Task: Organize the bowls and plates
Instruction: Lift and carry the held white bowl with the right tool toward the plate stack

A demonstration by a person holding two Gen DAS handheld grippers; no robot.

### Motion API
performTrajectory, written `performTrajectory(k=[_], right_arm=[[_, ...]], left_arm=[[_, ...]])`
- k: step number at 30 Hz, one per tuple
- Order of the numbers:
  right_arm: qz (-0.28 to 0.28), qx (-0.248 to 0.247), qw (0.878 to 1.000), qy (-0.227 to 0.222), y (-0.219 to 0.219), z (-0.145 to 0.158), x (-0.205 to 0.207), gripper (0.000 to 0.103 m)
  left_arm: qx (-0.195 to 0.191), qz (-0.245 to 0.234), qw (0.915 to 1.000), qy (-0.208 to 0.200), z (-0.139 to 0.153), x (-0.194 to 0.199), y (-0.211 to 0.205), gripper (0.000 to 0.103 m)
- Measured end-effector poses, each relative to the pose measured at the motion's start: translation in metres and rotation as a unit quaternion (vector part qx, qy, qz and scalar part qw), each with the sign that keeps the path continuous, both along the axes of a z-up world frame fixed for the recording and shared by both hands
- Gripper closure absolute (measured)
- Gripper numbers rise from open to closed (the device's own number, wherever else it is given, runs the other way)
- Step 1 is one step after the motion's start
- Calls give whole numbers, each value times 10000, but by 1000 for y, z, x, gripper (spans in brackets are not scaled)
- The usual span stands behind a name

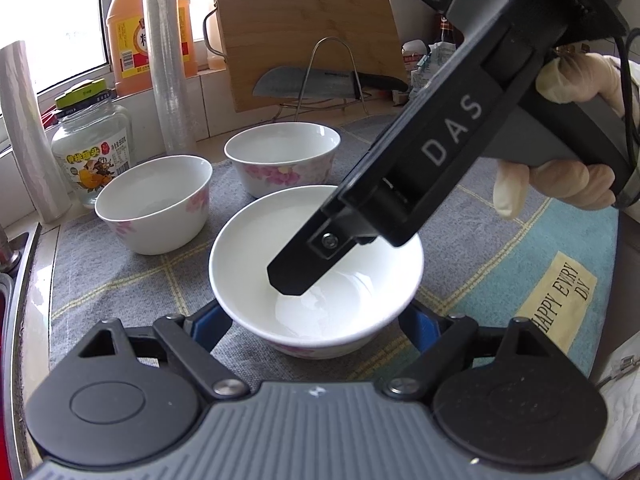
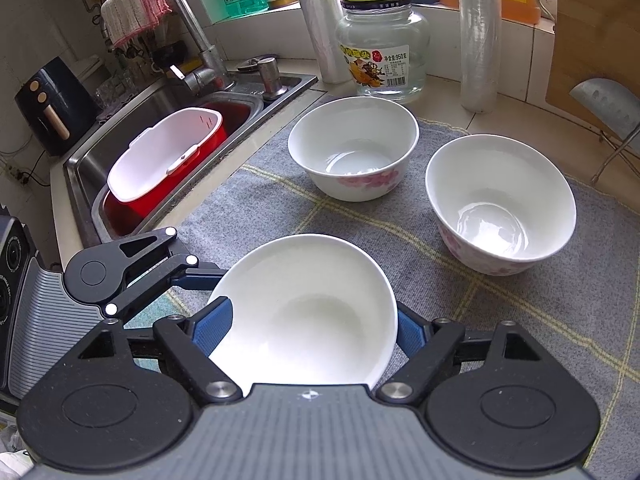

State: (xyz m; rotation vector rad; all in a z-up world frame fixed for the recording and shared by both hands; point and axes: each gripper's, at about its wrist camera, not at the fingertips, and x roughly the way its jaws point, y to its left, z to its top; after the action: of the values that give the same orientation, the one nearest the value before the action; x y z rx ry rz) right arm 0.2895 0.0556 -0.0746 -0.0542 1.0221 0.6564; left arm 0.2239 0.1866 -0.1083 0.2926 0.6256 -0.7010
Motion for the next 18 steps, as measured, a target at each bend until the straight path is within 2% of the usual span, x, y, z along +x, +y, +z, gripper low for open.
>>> performTrajectory(k=[13,18], right_arm=[[-11,-114,9999,84,-1,2,-5,15],[-156,0,9998,77,-8,7,-13,15]], left_arm=[[185,-137,9997,83,13,-4,-4,14],[288,-262,9992,88,16,-8,-8,14]])
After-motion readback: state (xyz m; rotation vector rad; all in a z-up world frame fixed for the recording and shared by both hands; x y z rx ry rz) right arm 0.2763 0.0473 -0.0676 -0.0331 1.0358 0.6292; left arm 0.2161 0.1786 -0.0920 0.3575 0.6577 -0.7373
